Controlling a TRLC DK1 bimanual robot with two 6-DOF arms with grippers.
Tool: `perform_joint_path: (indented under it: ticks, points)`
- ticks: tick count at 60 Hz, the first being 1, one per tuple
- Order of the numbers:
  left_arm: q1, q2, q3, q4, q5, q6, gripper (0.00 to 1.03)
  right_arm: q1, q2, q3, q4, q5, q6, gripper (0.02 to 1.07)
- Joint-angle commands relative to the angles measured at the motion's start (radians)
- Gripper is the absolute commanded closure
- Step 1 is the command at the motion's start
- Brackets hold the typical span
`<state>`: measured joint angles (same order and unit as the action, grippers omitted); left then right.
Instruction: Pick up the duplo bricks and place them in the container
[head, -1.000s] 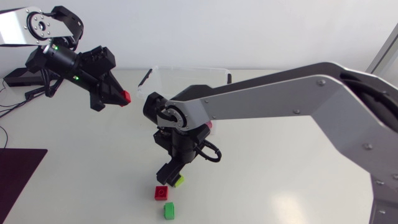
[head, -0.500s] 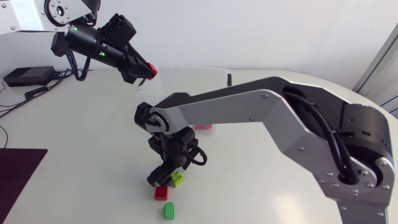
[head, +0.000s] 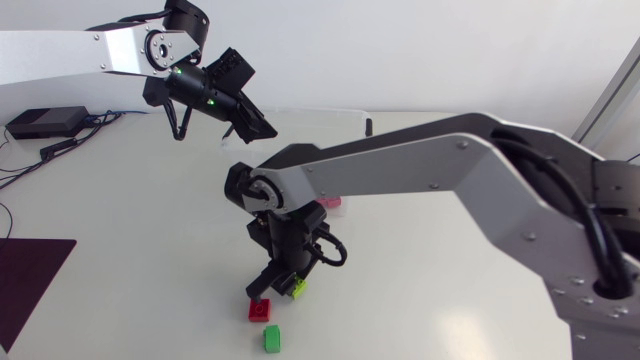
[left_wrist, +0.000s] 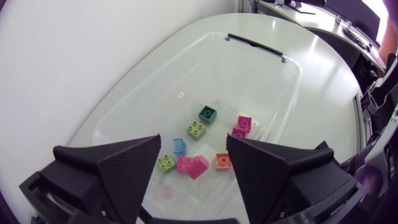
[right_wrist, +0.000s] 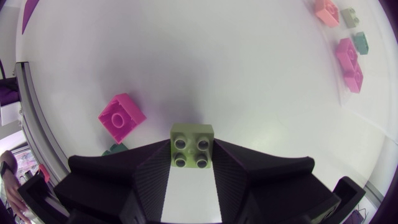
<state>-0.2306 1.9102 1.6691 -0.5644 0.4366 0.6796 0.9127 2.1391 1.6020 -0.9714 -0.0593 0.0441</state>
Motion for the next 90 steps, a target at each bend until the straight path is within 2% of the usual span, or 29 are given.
perform_joint_path:
  ticks: [1, 10, 15, 22, 30, 33, 37, 45, 54, 71, 72, 74, 76, 78, 80, 90]
  points:
    - [0.007, -0.004, 0.027, 0.009, -0.001, -0.022, 0.05, -0.037, -0.090, -0.020, -0.024, -0.004, -0.012, 0.79]
    - [0.047, -0.076, -0.009, 0.008, 0.001, -0.022, 0.05, -0.103, -0.182, -0.008, -0.046, 0.006, -0.021, 0.79]
    - [0.077, -0.168, -0.083, 0.001, 0.001, -0.011, 0.05, -0.159, -0.251, 0.030, -0.064, 0.012, -0.023, 0.79]
    - [0.103, -0.293, -0.200, -0.074, 0.001, 0.090, 0.06, -0.207, -0.280, 0.095, -0.072, 0.021, -0.027, 0.79]
    - [0.096, -0.405, -0.362, -0.126, -0.001, 0.218, 0.06, -0.258, -0.280, 0.194, -0.069, 0.019, -0.036, 0.79]
    - [0.070, -0.451, -0.448, -0.175, -0.016, 0.293, 0.06, -0.281, -0.274, 0.245, -0.062, 0.019, -0.041, 0.79]
    - [0.039, -0.482, -0.520, -0.195, -0.032, 0.334, 0.06, -0.302, -0.265, 0.283, -0.043, 0.019, -0.043, 0.79]
    - [-0.041, -0.520, -0.663, -0.196, -0.081, 0.390, 0.06, -0.353, -0.234, 0.326, 0.022, 0.016, -0.050, 0.79]
    - [-0.170, -0.522, -0.799, -0.161, -0.125, 0.388, 0.06, -0.419, -0.163, 0.377, 0.120, 0.001, -0.062, 0.79]
    - [-0.283, -0.491, -0.896, -0.060, -0.164, 0.337, 0.06, -0.457, 0.002, 0.504, 0.181, -0.008, -0.078, 0.77]
    - [-0.286, -0.488, -0.898, -0.057, -0.164, 0.336, 0.07, -0.457, 0.008, 0.509, 0.181, -0.007, -0.079, 0.74]
    - [-0.292, -0.479, -0.902, -0.049, -0.165, 0.328, 0.07, -0.463, 0.024, 0.521, 0.181, -0.007, -0.079, 0.59]
    - [-0.300, -0.473, -0.905, -0.048, -0.168, 0.325, 0.07, -0.465, 0.033, 0.529, 0.177, -0.007, -0.081, 0.30]
    - [-0.314, -0.459, -0.910, -0.032, -0.182, 0.310, 0.07, -0.466, 0.031, 0.527, 0.172, -0.007, -0.081, 0.10]
    - [-0.322, -0.447, -0.914, -0.025, -0.191, 0.305, 0.08, -0.466, 0.021, 0.516, 0.172, -0.004, -0.079, 0.07]
    - [-0.343, -0.358, -0.911, 0.029, -0.223, 0.275, 0.11, -0.449, -0.108, 0.369, 0.204, -0.007, -0.079, 0.07]
